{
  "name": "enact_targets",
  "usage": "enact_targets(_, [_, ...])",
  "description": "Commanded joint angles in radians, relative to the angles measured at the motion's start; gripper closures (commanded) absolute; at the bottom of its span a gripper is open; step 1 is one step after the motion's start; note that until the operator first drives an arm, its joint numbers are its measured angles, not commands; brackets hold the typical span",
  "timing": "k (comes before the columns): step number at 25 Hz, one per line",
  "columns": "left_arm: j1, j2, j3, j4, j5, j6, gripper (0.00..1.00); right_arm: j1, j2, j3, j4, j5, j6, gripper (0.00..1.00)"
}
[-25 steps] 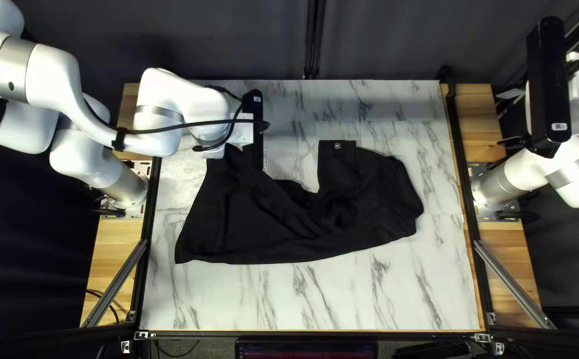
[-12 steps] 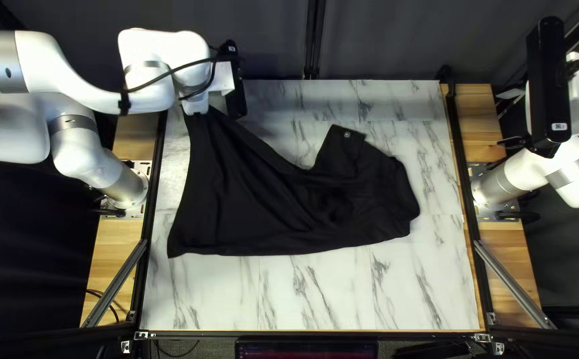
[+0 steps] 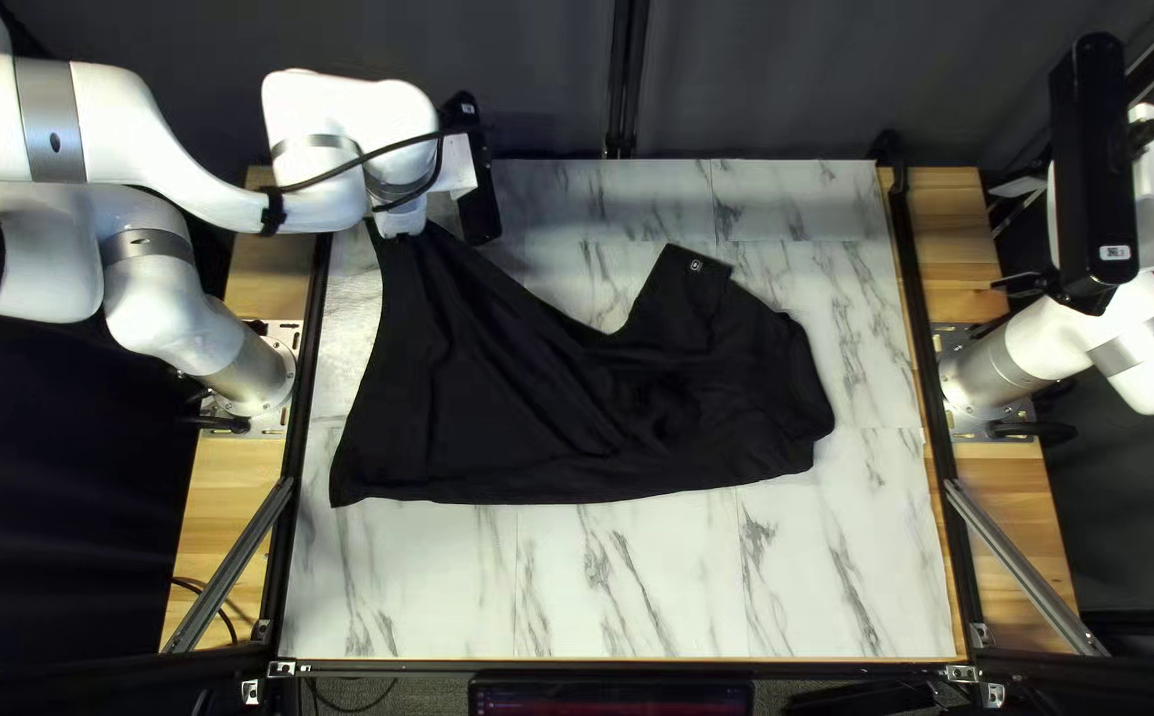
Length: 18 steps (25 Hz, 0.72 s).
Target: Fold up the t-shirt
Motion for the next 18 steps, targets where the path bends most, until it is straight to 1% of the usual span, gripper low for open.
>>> enact_targets(1, [0.068,0.002,0.023,0.030,-0.062,-0.008,1.00,0.000,0.000,0.000,0.000,0.000,0.000,0.00])
enact_targets(4, [0.086,0.021,0.035,0.055,-0.096,-0.031,1.00,0.000,0.000,0.000,0.000,0.000,0.000,0.00])
enact_targets(10, [0.064,0.073,0.048,0.079,-0.134,-0.076,1.00,0.000,0.000,0.000,0.000,0.000,0.000,0.00])
enact_targets(11, [0.066,0.081,0.048,0.078,-0.137,-0.072,0.93,0.000,0.000,0.000,0.000,0.000,0.000,0.00])
enact_targets(12, [0.066,0.079,0.046,0.073,-0.131,-0.065,0.00,0.000,0.000,0.000,0.000,0.000,0.000,0.00])
enact_targets(15, [0.048,0.053,0.034,0.058,-0.089,-0.051,0.00,0.000,0.000,0.000,0.000,0.000,0.000,0.00])
enact_targets(18, [-0.008,-0.018,0.018,0.047,-0.001,-0.069,0.00,0.000,0.000,0.000,0.000,0.000,0.000,0.00])
